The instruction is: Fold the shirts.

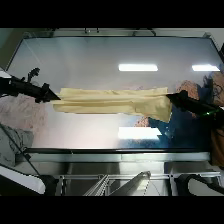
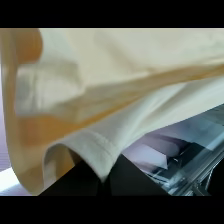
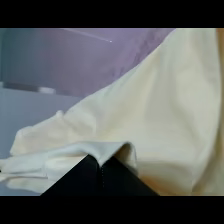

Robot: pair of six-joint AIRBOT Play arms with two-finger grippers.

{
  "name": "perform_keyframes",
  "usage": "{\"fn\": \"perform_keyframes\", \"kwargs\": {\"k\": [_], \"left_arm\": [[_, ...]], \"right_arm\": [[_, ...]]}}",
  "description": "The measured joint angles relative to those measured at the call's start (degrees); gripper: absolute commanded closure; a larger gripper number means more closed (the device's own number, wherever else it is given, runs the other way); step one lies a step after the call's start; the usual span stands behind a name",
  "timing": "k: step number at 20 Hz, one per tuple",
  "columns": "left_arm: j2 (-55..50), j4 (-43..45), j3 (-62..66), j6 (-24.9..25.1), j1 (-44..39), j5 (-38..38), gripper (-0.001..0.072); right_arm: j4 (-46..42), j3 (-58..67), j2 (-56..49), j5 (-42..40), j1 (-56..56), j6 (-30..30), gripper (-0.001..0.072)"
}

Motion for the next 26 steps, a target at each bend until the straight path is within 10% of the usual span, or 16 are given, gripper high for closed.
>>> {"fn": "perform_keyframes", "kwargs": {"k": [3, 5, 6, 8, 10, 13, 14, 15, 16, 17, 18, 19, 25, 26], "left_arm": [[-7.7, 0.0, 8.8, -1.6, -1.9, 0.0, 0.0684], [-11.8, 0.0, 13.6, -2.4, -2.5, -0.6, 0.0406], [-13.5, 0.0, 15.7, -2.8, -2.8, -1.0, 0.0377], [-16.2, 0.0, 19.6, -3.3, -3.1, -2.9, 0.0377], [-17.6, -0.2, 23.1, -3.8, -3.4, -4.8, 0.0377], [-18.0, -0.2, 28.4, -4.5, -3.0, -6.9, 0.0376], [-17.5, -0.2, 29.3, -4.7, -2.7, -7.1, 0.0312], [-16.6, -0.3, 29.4, -5.0, -2.4, -7.1, 0.0063], [-15.5, -0.4, 28.6, -5.2, -2.1, -7.0, -0.0006], [-14.4, -0.4, 27.4, -5.6, -1.9, -6.5, 0.0002], [-13.4, -0.4, 25.8, -5.9, -1.9, -5.7, 0.02], [-12.7, -0.6, 24.4, -6.1, -2.1, -5.6, 0.0635], [-11.0, -7.5, 20.3, -5.1, -5.4, -5.7, 0.0695], [-10.9, -8.2, 20.2, -5.1, -6.4, -5.7, 0.0695]], "right_arm": [[1.5, 5.0, -9.2, -3.2, 1.9, -2.4, 0.0693], [1.7, 7.1, -13.2, -4.5, 2.4, -3.6, 0.0693], [1.5, 7.7, -14.5, -5.3, 2.5, -3.9, 0.0692], [0.6, 8.5, -16.0, -5.7, 2.7, -4.3, 0.0499], [-1.1, 9.0, -16.3, -5.0, 2.4, -4.4, 0.0478], [-7.3, 11.2, -14.9, -2.7, -0.2, -1.5, 0.0158], [-11.4, 12.5, -14.2, -2.1, -1.3, 1.6, 0.002], [-16.9, 14.0, -13.6, -1.5, -2.5, 6.0, 0.0012], [-21.7, 15.3, -13.3, -0.8, -3.6, 10.3, 0.0012], [-25.6, 16.3, -13.2, 0.1, -4.4, 13.8, 0.0012], [-28.9, 17.1, -13.4, 1.3, -5.0, 16.8, 0.0012], [-31.0, 17.6, -13.9, 2.3, -5.2, 18.8, 0.0012], [-28.9, 19.1, -19.6, 7.6, -1.6, 19.5, 0.0025], [-27.0, 19.4, -20.8, 8.0, -0.6, 18.6, 0.0146]]}}
